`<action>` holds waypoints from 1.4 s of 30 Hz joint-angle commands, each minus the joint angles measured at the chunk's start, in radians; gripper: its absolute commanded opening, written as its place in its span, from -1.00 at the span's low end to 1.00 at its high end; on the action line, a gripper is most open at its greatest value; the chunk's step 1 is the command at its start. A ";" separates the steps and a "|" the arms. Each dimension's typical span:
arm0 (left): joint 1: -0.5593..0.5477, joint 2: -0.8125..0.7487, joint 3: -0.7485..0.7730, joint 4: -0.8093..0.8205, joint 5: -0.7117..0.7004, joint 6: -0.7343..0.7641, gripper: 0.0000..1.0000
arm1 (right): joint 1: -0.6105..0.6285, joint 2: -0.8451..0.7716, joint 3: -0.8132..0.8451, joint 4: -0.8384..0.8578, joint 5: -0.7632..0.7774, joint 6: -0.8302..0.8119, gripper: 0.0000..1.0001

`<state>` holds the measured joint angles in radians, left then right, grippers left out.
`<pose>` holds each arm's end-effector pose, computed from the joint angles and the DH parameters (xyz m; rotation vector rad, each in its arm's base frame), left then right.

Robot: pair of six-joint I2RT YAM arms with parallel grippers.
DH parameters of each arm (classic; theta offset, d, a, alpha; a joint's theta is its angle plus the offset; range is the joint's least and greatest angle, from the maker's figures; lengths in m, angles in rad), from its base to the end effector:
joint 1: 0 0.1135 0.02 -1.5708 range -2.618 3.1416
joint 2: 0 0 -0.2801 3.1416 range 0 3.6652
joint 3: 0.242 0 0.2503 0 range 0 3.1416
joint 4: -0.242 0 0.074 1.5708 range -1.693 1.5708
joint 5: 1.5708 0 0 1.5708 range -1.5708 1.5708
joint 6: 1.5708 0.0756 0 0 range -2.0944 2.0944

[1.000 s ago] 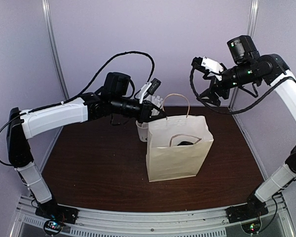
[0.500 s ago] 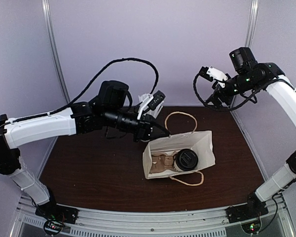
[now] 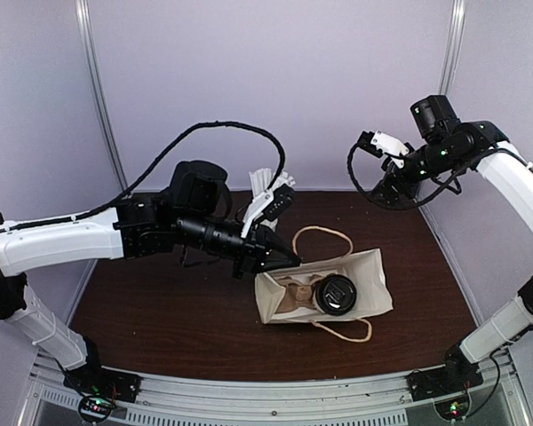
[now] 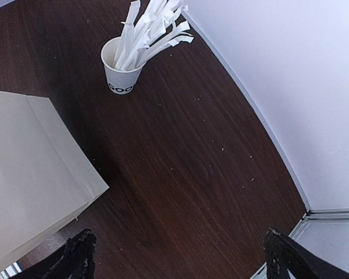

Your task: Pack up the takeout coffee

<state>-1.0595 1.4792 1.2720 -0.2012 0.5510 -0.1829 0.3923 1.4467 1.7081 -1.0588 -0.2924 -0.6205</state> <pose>0.1473 -0.3434 0.3462 1.2668 1.7673 -1.3088 0.2752 0.1374 0.4074 -1.2540 1.9725 0.2331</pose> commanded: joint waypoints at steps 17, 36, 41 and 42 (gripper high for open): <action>0.164 0.150 0.193 -0.029 -0.173 -0.044 -0.44 | -0.007 -0.034 -0.022 0.022 -0.026 0.019 1.00; 0.389 -0.047 0.292 -0.311 -0.265 0.007 0.35 | -0.023 0.003 0.002 0.003 -0.017 0.024 1.00; 0.553 0.120 0.348 -0.262 -0.163 -0.082 -0.07 | -0.052 0.014 0.005 -0.008 -0.013 0.022 1.00; 0.572 0.146 0.352 -0.236 -0.137 -0.095 -0.11 | -0.056 0.017 0.005 -0.010 -0.014 0.022 1.00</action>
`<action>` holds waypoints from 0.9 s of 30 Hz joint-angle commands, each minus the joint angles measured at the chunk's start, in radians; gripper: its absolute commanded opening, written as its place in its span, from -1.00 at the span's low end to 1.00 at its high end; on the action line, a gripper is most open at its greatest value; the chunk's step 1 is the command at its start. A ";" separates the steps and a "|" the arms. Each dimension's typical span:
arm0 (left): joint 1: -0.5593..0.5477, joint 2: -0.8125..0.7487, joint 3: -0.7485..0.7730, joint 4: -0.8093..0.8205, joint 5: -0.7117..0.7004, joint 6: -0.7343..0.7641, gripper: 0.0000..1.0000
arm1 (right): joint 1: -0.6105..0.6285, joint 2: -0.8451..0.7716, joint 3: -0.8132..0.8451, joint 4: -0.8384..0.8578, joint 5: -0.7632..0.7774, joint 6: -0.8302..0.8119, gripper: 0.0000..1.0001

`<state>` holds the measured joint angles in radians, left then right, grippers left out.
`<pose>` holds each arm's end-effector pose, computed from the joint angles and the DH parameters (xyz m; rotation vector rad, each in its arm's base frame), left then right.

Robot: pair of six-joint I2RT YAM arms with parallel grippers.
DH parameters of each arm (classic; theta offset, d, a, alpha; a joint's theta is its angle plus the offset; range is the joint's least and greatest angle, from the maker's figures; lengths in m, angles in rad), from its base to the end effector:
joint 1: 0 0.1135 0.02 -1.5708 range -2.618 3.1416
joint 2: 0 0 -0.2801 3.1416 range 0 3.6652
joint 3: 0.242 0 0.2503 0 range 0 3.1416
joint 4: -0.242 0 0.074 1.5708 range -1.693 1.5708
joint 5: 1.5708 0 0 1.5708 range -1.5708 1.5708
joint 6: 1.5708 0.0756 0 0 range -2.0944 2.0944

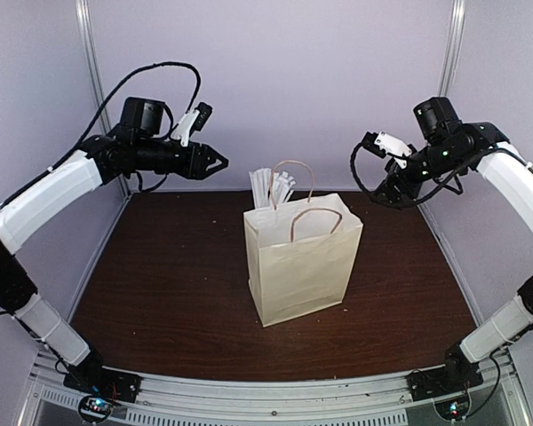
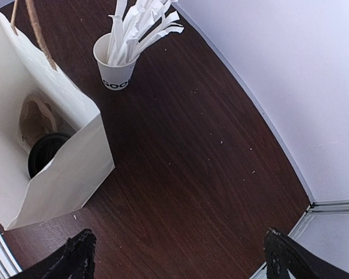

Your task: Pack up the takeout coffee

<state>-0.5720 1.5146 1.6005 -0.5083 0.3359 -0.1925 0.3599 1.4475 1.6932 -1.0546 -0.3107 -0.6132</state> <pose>0.3008 -0.2233 0.4142 0.6080 1.9726 -0.8179 0.2796 0.1299 0.4031 -1.2234 1.9991 0.2451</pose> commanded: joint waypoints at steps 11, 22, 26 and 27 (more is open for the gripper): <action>0.152 0.396 0.200 0.163 0.314 -0.123 -0.26 | -0.033 0.036 -0.015 -0.002 -0.015 0.025 1.00; 0.152 0.565 0.361 0.179 0.352 -0.146 -0.45 | -0.033 0.040 -0.029 0.007 -0.035 0.027 1.00; 0.152 0.612 0.401 0.179 0.380 -0.148 -0.48 | -0.035 0.038 -0.043 0.013 -0.036 0.027 0.99; 0.152 0.623 0.411 0.181 0.389 -0.150 -0.49 | -0.034 0.037 -0.046 0.016 -0.033 0.028 1.00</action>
<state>-0.4198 2.0975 1.9572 -0.3672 0.6731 -0.3332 0.3347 1.4841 1.6688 -1.0557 -0.3332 -0.5976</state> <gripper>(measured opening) 0.264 0.997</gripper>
